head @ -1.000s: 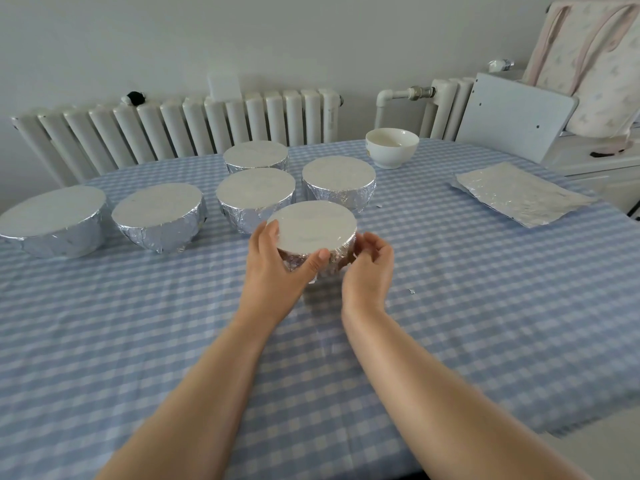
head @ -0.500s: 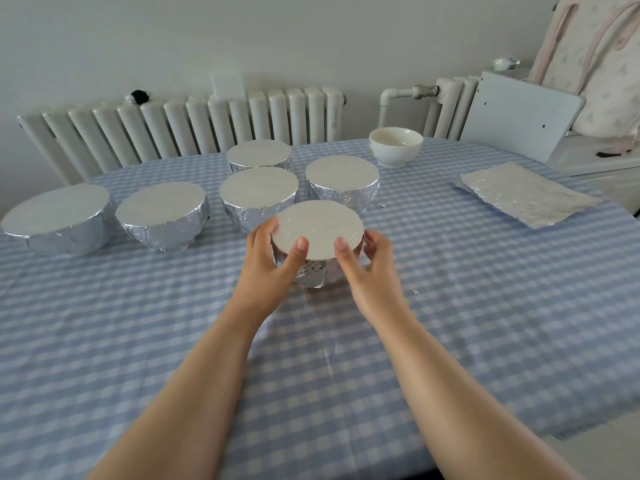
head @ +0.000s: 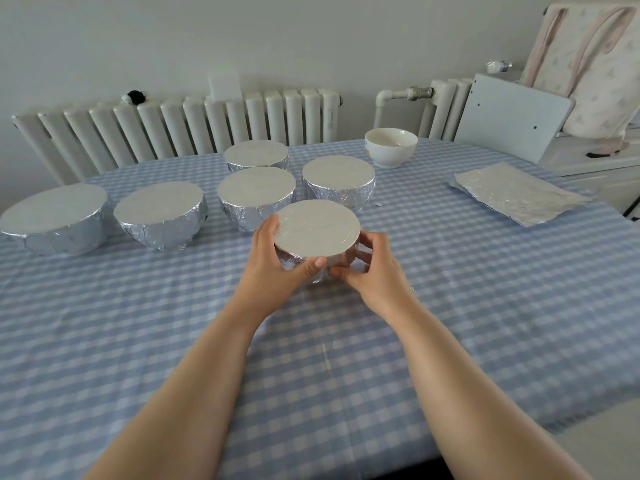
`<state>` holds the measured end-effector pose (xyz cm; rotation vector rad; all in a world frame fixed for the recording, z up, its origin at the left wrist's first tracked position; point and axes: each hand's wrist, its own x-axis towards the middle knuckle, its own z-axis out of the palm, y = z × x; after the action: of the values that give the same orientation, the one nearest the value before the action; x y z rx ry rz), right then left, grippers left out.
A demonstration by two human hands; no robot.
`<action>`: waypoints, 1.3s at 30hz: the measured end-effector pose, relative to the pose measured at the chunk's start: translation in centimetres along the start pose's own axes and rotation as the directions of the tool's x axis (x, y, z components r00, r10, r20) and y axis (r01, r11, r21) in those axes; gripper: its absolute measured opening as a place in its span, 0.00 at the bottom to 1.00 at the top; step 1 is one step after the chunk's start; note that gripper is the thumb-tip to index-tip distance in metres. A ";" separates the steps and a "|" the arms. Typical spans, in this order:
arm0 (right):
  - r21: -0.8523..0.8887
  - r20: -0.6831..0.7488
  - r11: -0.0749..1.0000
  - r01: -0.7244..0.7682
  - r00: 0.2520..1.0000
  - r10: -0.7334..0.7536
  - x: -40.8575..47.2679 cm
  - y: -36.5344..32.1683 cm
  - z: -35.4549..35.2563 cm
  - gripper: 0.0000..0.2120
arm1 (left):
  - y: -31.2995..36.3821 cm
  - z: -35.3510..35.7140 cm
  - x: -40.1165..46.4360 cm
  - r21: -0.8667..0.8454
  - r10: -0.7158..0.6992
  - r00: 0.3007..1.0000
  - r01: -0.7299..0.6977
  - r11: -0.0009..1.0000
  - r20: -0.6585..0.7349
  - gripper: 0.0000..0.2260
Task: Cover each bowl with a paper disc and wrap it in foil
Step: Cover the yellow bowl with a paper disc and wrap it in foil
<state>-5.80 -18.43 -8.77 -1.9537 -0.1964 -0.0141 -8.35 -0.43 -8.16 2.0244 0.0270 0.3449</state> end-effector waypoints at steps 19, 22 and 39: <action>0.662 0.277 0.532 -0.529 0.831 0.482 -0.7 -3.7 -0.3 0.11 | -0.3 -0.7 0.4 -0.537 -0.287 0.958 0.236 0.810 -0.011 0.44; 0.670 0.262 0.529 -0.521 0.833 0.488 -0.6 -3.8 0.0 0.11 | -0.3 -1.0 0.5 -0.636 -0.362 0.932 0.290 0.715 0.018 0.38; 0.597 0.263 0.581 -0.553 0.819 0.510 0.0 -4.6 0.3 0.07 | 0.9 -0.3 0.5 -0.797 -0.476 0.875 0.351 0.491 0.092 0.25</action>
<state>-6.46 -16.43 -4.66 -1.2272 0.3335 0.4659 -8.08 -0.44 -7.13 1.0178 0.3891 0.1338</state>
